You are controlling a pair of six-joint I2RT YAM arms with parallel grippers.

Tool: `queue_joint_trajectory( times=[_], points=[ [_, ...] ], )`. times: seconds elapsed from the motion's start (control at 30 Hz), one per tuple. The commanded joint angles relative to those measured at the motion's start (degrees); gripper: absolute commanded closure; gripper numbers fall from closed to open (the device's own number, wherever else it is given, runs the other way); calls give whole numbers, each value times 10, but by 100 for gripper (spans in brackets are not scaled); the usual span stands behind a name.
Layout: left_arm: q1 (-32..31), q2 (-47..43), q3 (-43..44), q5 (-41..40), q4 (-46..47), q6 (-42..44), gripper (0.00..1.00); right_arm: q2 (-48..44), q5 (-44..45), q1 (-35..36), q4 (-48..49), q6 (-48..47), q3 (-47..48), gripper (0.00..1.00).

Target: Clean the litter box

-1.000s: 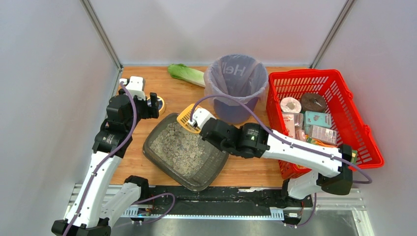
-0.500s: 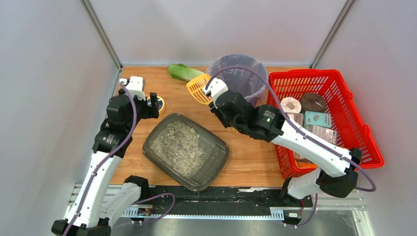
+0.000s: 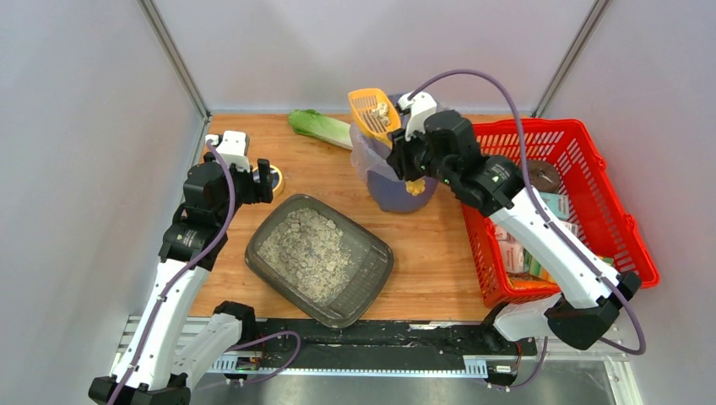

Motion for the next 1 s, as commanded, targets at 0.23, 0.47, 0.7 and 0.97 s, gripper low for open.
queue_joint_trajectory(
  times=[0.23,0.47,0.7,0.97],
  points=[
    [-1,2,3,-3,13,0,14,-56,-215,-123,155,142,-70,100],
    [-1,1,3,-3,13,-1,14,-71,-278,-164,212,225,-121,100],
    [-1,1,3,-1,12,-1,14,-87,-346,-200,311,372,-192,100],
    [-1,-3,3,0,13,-1,14,-99,-360,-220,368,492,-248,100]
  ],
)
